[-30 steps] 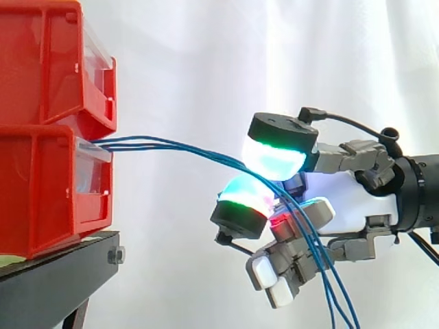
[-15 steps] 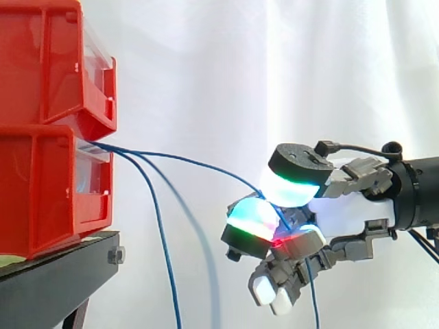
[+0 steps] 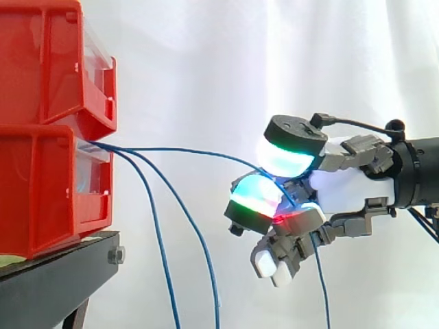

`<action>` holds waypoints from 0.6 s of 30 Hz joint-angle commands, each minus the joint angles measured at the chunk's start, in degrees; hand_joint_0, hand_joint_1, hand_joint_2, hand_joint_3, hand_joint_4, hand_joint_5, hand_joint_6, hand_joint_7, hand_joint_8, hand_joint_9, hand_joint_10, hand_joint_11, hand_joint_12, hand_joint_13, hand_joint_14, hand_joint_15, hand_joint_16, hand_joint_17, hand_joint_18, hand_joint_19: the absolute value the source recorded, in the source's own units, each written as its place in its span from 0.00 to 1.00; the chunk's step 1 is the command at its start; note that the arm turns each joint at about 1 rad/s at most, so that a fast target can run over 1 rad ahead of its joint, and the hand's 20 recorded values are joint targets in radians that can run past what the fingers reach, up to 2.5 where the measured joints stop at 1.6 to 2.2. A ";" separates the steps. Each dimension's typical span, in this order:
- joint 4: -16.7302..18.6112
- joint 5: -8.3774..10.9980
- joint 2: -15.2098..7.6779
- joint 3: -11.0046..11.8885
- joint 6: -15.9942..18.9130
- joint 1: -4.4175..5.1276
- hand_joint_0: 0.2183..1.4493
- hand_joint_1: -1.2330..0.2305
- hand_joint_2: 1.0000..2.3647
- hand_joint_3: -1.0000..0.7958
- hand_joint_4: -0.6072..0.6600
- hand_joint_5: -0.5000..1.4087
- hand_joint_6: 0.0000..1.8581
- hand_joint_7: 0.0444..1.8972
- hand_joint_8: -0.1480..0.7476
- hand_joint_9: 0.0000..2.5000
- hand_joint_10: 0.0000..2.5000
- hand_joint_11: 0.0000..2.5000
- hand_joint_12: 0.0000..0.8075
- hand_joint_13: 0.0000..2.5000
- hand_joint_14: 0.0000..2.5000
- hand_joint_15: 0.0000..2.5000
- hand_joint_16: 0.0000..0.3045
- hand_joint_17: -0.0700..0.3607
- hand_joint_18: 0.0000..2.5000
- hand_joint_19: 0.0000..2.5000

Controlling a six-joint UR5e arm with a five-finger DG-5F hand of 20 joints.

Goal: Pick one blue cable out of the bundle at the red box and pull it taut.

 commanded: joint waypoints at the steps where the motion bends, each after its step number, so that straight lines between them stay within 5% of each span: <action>1: 0.00 0.02 0.03 0.04 -0.11 -0.03 0.26 0.40 0.00 0.29 0.62 0.18 0.48 0.52 0.59 0.48 0.00 0.54 0.49 0.32 0.01 0.19 0.18 0.45 0.30 0.19; 8: 0.00 0.02 0.03 0.04 -0.11 -0.03 0.25 0.46 0.00 0.29 0.61 0.18 0.48 0.53 0.58 0.48 0.00 0.54 0.50 0.32 0.01 0.19 0.19 0.46 0.29 0.19; 18: 0.00 0.11 0.03 -0.05 -0.20 -0.03 0.30 0.37 0.01 0.45 0.62 0.19 0.49 0.56 0.61 0.50 0.00 0.54 0.52 0.33 0.01 0.18 0.20 0.47 0.31 0.18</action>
